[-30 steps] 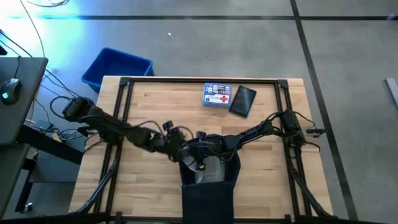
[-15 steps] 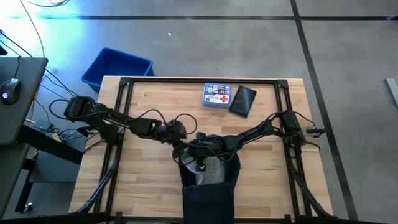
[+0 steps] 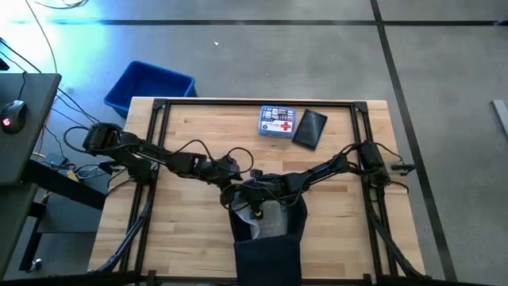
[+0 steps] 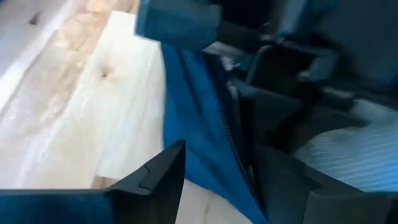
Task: Unpack backpack
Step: Put the blue zipper bag in the black backpack
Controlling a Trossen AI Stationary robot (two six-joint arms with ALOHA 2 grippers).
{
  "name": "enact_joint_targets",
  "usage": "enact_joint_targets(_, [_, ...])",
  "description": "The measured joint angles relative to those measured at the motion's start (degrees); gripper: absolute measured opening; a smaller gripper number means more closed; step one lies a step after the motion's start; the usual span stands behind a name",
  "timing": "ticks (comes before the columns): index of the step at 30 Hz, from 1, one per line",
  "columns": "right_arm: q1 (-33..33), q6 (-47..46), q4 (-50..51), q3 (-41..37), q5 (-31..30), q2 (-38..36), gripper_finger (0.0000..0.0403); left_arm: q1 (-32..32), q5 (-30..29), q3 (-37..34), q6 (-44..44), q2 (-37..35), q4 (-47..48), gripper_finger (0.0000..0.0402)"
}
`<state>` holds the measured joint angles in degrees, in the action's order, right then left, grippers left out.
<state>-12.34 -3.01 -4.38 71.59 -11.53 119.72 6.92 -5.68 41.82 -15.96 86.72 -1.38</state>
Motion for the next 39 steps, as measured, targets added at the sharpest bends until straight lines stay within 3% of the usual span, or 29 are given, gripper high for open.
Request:
enact_joint_targets(8, [0.00,0.00,0.00,0.00,0.61,-0.02,0.0000,-0.03,-2.03,0.00,0.15,2.40,0.08,0.0166])
enact_joint_targets(10, [0.00,0.00,0.01,0.00,0.61,-0.02,0.0000,0.00,-2.50,0.00,0.15,2.40,0.08,0.0141])
enact_joint_targets(14, [0.02,0.00,0.07,0.00,0.52,-0.02,0.0000,0.01,-1.22,0.00,0.17,2.40,0.08,0.0038])
enact_joint_targets(16, [-0.07,0.00,0.98,0.00,-0.97,-0.04,0.0000,0.42,-1.08,0.00,0.01,2.40,0.10,0.0012])
enact_joint_targets(21, [-0.20,-0.02,5.74,0.02,-4.57,-0.12,0.0000,2.63,-4.78,1.78,-0.43,2.42,2.85,0.0002])
enact_joint_targets(30, [-0.20,-1.74,12.23,0.27,-4.30,-0.37,0.0000,8.22,-19.86,11.36,-1.45,2.49,22.05,0.0000])
enact_joint_targets(35, [-0.38,-1.65,17.90,0.67,-5.70,-0.68,0.0000,9.40,-21.96,12.28,-2.91,2.49,24.12,0.0000])
enact_joint_targets(39, [-1.19,-3.62,27.37,4.70,-11.22,-0.43,0.0000,10.09,-22.74,12.28,-3.39,2.49,23.78,0.0000])
